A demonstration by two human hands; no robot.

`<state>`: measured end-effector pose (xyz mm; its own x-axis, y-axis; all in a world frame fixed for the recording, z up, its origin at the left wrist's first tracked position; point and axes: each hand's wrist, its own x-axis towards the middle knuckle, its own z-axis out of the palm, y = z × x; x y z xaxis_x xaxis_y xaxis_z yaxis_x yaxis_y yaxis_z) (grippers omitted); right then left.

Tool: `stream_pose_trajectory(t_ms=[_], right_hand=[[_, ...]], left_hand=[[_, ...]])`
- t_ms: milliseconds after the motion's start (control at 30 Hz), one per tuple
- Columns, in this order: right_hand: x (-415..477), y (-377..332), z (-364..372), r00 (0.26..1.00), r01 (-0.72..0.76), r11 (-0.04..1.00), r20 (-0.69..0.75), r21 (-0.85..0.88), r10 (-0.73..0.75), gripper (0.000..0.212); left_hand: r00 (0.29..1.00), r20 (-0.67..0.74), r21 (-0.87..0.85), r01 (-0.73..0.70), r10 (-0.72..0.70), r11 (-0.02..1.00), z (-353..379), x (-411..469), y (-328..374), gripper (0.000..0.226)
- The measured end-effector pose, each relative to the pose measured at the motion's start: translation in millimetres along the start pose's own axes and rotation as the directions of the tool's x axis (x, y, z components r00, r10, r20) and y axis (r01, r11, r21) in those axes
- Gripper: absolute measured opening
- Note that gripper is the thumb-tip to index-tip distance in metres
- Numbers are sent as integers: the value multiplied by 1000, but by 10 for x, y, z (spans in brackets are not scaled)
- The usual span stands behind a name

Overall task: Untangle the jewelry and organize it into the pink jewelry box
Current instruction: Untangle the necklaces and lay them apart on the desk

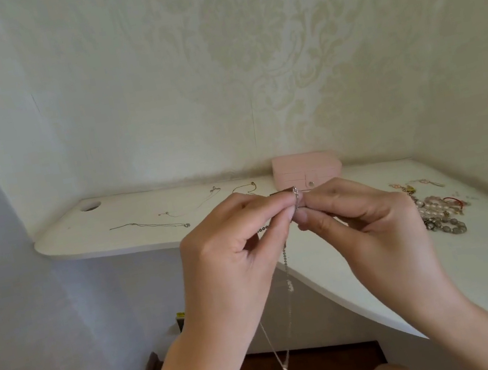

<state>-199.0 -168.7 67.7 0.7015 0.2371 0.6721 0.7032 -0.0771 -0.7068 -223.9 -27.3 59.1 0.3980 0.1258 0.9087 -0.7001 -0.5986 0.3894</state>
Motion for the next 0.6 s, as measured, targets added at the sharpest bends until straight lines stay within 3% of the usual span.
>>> stream_pose_trajectory(t_ms=[167, 267, 333, 433, 600], right_hand=[[20, -25, -19, 999, 45, 998, 22, -53, -44, 18], [0, -75, -22, 999, -2, 1000, 41, 28, 1, 13], [3, -128, -12, 997, -70, 991, 40, 114, 65, 6], [38, -114, -12, 967, -244, 923, -2, 296, 256, 24], [59, -52, 51, 886, -447, 763, 115, 467, 449, 28]], left_hand=[[997, 7, 47, -77, 77, 996, -29, 6, -33, 14], [994, 10, 124, -110, 110, 986, -44, 45, -27, 14], [993, 31, 158, -119, 116, 980, -36, 75, -14, 13], [988, 85, 191, -146, 132, 971, 5, 93, 1, 10], [986, 153, 192, -96, 67, 977, 0, 85, -44, 11]])
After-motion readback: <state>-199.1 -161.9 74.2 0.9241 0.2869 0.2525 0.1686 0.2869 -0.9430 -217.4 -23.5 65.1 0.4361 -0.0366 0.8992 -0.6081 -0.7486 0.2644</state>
